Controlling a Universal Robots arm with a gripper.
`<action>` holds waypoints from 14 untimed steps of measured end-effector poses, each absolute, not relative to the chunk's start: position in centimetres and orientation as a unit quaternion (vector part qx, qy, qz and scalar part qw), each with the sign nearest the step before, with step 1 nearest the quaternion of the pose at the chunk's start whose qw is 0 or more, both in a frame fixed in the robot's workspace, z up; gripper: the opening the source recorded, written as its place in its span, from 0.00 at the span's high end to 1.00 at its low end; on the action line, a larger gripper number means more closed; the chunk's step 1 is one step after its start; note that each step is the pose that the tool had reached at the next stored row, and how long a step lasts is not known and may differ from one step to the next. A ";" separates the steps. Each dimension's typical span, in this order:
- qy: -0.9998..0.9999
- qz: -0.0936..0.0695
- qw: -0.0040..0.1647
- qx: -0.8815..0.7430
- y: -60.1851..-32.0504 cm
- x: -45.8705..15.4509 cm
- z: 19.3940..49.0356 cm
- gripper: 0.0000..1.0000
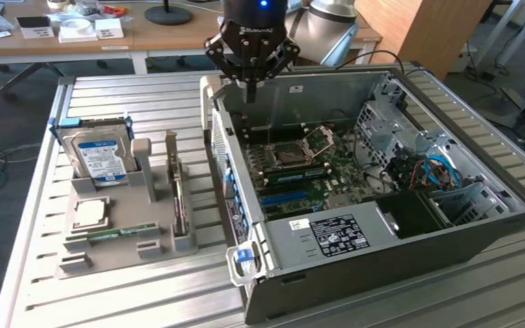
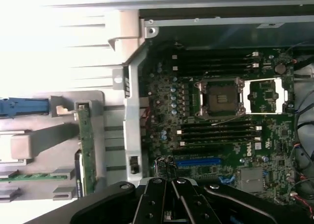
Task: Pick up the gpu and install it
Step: 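Reach for the gpu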
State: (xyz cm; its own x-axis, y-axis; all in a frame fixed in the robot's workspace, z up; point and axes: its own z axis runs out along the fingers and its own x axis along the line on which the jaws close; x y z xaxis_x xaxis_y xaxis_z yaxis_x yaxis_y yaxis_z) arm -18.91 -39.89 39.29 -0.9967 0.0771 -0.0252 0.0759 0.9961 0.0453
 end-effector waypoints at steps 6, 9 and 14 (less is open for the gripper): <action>0.999 0.022 0.014 0.039 -39.9 -21.2 39.3 0.89; 0.999 0.022 0.014 0.040 -39.9 -22.4 39.3 0.89; 0.999 0.022 0.015 0.042 -39.9 -24.5 39.3 0.89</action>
State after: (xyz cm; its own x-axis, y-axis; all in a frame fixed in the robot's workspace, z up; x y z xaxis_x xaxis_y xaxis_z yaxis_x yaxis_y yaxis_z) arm -24.47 -39.88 39.25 -0.9961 0.0844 -0.0272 0.0832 0.9955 0.0454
